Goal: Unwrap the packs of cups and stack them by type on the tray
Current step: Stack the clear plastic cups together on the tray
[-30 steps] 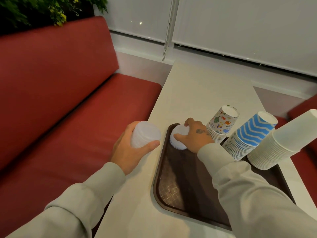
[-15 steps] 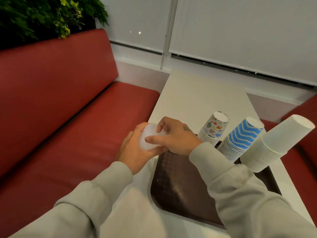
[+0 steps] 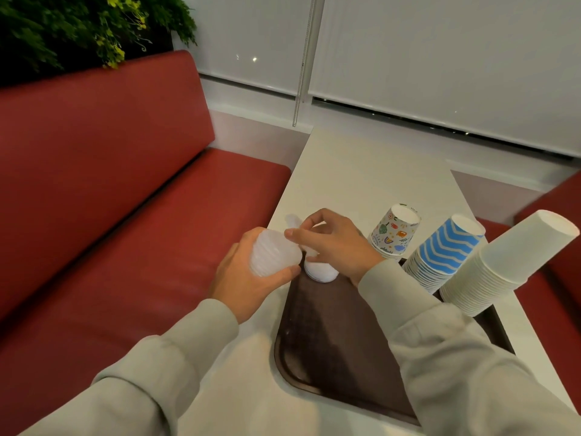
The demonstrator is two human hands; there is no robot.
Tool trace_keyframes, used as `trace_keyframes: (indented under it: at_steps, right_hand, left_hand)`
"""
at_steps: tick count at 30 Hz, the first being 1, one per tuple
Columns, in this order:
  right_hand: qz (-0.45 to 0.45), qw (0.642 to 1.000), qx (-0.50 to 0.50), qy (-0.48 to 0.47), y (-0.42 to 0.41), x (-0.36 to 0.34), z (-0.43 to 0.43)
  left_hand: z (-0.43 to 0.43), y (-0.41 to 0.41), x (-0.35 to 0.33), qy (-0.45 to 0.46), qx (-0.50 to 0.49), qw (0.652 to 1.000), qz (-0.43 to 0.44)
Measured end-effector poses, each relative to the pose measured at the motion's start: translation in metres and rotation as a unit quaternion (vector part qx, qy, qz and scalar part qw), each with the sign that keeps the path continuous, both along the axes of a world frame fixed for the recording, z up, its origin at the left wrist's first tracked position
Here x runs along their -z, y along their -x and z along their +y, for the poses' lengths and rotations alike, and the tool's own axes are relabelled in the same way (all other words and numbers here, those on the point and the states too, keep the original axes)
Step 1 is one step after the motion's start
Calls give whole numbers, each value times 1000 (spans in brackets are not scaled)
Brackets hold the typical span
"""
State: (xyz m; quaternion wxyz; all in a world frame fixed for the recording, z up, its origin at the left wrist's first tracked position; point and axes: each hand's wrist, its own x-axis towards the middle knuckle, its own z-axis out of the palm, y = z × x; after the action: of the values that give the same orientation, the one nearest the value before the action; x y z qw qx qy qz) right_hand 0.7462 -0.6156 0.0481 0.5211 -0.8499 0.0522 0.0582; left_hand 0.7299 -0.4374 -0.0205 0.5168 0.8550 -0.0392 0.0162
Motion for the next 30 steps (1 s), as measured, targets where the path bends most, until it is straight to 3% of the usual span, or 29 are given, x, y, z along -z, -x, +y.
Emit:
trace_keyframes:
  at_steps: [2,5,13,26,30]
  right_hand:
    - [-13,999,47,3,-5,1,-9]
    - [-23,989,79,125,-9,4,-22]
    - [28,954,30,297,-19,36,-32]
    - [23,942,25,335,-21,53,-28]
    - [-76,952,68,288,-13,33,-21]
  left_hand:
    - [1,-2,3,-2,-6,1000,3]
    - [4,-4,6,1,-12,1000,6]
    - [8,-8,18,17,-20,999,22]
    - [8,-8,17,15,-20,1000,12]
    - [6,-6,12,2,-10,1000,9]
